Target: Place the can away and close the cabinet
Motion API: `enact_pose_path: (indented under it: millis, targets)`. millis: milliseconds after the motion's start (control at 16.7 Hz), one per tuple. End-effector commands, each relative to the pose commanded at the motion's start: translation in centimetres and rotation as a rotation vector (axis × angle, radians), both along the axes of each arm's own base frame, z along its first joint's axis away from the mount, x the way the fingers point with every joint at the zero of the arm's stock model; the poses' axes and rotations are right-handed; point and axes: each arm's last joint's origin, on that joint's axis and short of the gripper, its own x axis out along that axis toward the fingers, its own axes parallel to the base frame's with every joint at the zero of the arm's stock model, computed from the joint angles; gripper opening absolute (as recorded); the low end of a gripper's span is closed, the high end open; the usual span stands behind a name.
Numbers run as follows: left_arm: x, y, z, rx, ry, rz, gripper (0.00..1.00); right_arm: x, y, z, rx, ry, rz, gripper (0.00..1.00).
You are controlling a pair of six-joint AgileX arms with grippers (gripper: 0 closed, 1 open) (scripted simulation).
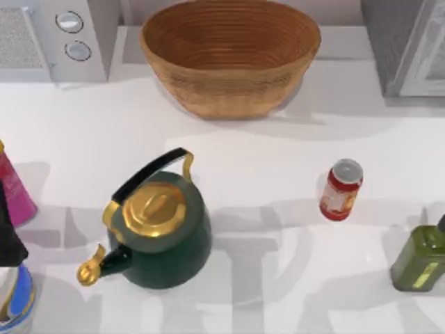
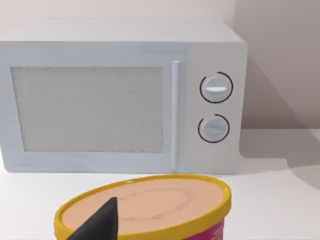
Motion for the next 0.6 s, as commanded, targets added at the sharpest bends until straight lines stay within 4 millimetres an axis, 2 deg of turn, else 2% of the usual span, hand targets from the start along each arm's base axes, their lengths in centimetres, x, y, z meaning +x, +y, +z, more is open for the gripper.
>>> enact_pose_path:
  millis: [240, 420, 600]
  targets:
    - [0.0, 0.0, 0.0, 0.0, 0.0, 0.0, 1.0, 0.0, 0.2, 0.8, 0.028, 0.006, 0.002, 1.0]
    - [0.0, 0.0, 0.0, 0.0, 0.0, 0.0, 1.0, 0.4, 1.2, 3.4, 0.111, 0.034, 0.015, 1.0]
    - [0.0, 0.0, 0.0, 0.0, 0.0, 0.0, 1.0, 1.8, 3.0, 6.7, 0.201, 0.103, 0.041, 1.0]
